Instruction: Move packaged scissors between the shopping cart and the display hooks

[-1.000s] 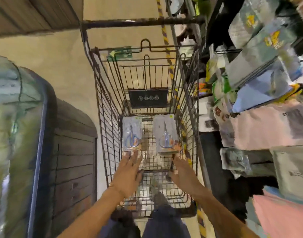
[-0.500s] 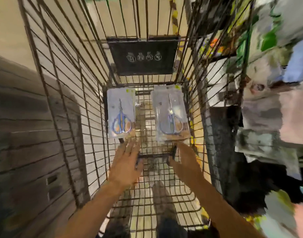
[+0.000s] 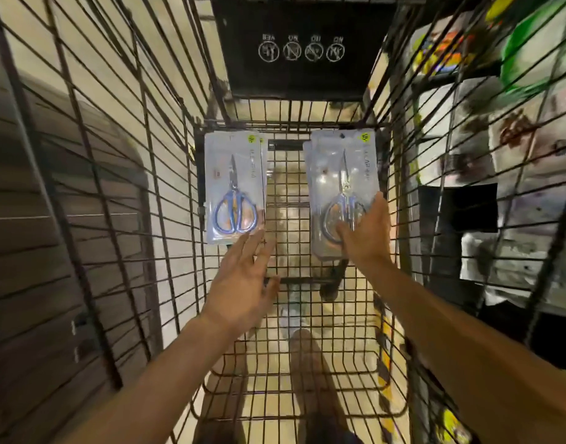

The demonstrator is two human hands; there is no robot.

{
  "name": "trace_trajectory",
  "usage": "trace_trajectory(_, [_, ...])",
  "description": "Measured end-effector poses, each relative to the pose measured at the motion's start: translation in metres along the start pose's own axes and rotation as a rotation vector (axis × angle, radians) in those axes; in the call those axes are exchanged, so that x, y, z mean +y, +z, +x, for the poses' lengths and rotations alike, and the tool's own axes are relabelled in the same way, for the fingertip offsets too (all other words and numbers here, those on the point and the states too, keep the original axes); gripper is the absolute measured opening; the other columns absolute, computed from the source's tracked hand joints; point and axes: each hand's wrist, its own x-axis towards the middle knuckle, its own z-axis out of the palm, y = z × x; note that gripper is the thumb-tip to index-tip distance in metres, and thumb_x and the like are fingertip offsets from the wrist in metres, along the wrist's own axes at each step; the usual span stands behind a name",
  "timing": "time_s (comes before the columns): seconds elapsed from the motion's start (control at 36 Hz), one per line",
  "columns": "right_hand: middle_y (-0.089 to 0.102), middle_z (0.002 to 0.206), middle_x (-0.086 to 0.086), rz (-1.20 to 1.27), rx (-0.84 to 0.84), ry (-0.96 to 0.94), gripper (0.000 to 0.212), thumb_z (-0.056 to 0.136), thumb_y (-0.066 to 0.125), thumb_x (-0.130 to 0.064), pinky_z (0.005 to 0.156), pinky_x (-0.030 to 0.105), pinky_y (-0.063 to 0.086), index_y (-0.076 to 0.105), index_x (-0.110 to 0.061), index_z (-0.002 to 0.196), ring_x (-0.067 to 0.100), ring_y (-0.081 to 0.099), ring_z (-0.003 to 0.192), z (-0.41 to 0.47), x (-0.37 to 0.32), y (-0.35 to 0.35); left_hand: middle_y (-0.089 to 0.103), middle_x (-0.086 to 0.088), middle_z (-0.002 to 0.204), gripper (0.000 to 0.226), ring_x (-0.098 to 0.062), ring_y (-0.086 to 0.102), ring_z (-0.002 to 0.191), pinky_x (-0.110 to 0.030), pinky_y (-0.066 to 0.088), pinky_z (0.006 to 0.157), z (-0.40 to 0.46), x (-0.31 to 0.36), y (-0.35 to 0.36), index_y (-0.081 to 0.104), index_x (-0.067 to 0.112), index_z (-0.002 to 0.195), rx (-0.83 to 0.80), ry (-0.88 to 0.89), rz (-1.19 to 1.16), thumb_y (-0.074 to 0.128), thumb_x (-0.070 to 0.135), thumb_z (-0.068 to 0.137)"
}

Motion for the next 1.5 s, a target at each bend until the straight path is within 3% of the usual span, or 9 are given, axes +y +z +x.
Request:
trace_trajectory(0.31, [0.047,0.143,0.007,0.087,0.02,0.099,0.089,0.076,0.085,-0.014,0.107,0.038,0.044,0.033,-0.023,0.148,0.025,0.048,0.131,-0.016,-0.033,-0.02,0.006,0.002,0.17,0.074,-0.021,-0.001,0.157,-0.03,-0.002,0.123,0.001,-0.004,-0.008,0.008,0.03,0.161,-0.061,-0.014,-0.034,0.02,0.059,0.095])
trace_trajectory(0.44, [0.064,0.113,-0.012,0.395,-0.122,0.157,0.049,0.095,0.065,-0.014,0.077,0.044,0.064,0.046,-0.036,0.134,0.016,0.067,0.106,-0.036,-0.024,-0.025,0.01,0.001,0.17,0.068,-0.02,0.004,0.156,-0.033,0.005,0.125,0.007,-0.007,-0.007,0.008,0.034,0.161,-0.071,-0.057,-0.119,0.041,0.047,0.103])
trace_trajectory(0.58, [0.061,0.116,-0.008,0.411,-0.229,0.158,0.05,0.101,0.055,-0.012,0.058,0.016,0.058,0.039,-0.03,0.145,0.007,0.065,0.096,-0.064,-0.025,-0.034,0.016,0.004,0.168,0.07,-0.017,0.016,0.154,-0.033,0.019,0.125,0.011,-0.001,-0.008,0.015,0.033,0.161,-0.067,-0.098,-0.315,0.052,0.04,0.102])
trace_trajectory(0.78, [0.072,0.111,-0.013,0.628,-0.386,0.195,0.048,0.098,0.06,-0.011,0.079,0.031,0.063,0.048,-0.033,0.139,0.009,0.071,0.104,-0.114,-0.029,-0.035,0.063,0.029,0.113,0.082,0.012,0.067,0.087,-0.007,0.049,0.068,0.01,0.028,-0.022,0.035,0.043,0.144,-0.042,-0.323,-1.143,0.073,-0.003,0.087])
trace_trajectory(0.92, [0.069,0.122,-0.007,0.728,-0.496,0.278,0.046,0.098,0.062,-0.013,0.078,0.048,0.063,0.052,-0.035,0.136,0.015,0.071,0.108,-0.13,-0.031,-0.024,0.074,0.01,0.119,0.091,-0.015,0.07,0.103,-0.046,0.053,0.087,0.004,0.028,-0.027,0.037,0.03,0.151,0.077,-0.369,-1.293,0.071,-0.017,0.081])
trace_trajectory(1.14, [0.063,0.117,-0.009,0.565,-0.251,0.133,0.068,0.091,0.071,-0.008,0.086,0.025,0.055,0.037,-0.033,0.144,0.013,0.064,0.106,-0.097,-0.02,-0.021,0.063,-0.02,0.135,0.084,-0.058,0.039,0.127,-0.07,0.025,0.103,0.004,0.03,-0.04,0.041,0.049,0.139,0.171,-0.356,-1.33,0.064,-0.014,0.089])
trace_trajectory(1.25, [0.054,0.135,-0.003,0.407,-0.146,0.042,0.08,0.088,0.075,-0.018,0.101,0.035,0.054,0.028,-0.033,0.151,0.014,0.056,0.124,-0.06,-0.017,-0.023,0.062,-0.023,0.135,0.088,-0.05,0.063,0.106,-0.036,0.063,0.064,0.011,0.025,-0.045,0.035,0.041,0.152,0.206,-0.401,-1.343,0.063,-0.014,0.09])
trace_trajectory(1.31, [0.047,0.144,-0.004,0.337,-0.094,0.052,0.083,0.085,0.073,-0.03,0.105,0.046,0.051,0.024,-0.038,0.152,0.016,0.048,0.133,-0.042,-0.019,-0.019,0.063,-0.022,0.133,0.086,-0.036,0.062,0.088,-0.015,0.048,0.043,0.015,0.02,-0.046,0.036,0.039,0.152,0.233,-0.419,-1.37,0.061,-0.015,0.09])
trace_trajectory(1.5, [0.032,0.155,0.015,0.03,0.061,-0.017,0.102,0.08,0.076,-0.031,0.106,0.057,0.045,0.011,-0.024,0.158,0.034,0.04,0.138,-0.004,-0.017,0.007,0.072,0.002,0.109,0.084,-0.004,0.069,0.063,-0.018,0.052,0.048,0.022,0.014,-0.051,0.043,0.054,0.128,0.272,-0.42,-1.293,0.056,-0.021,0.091])
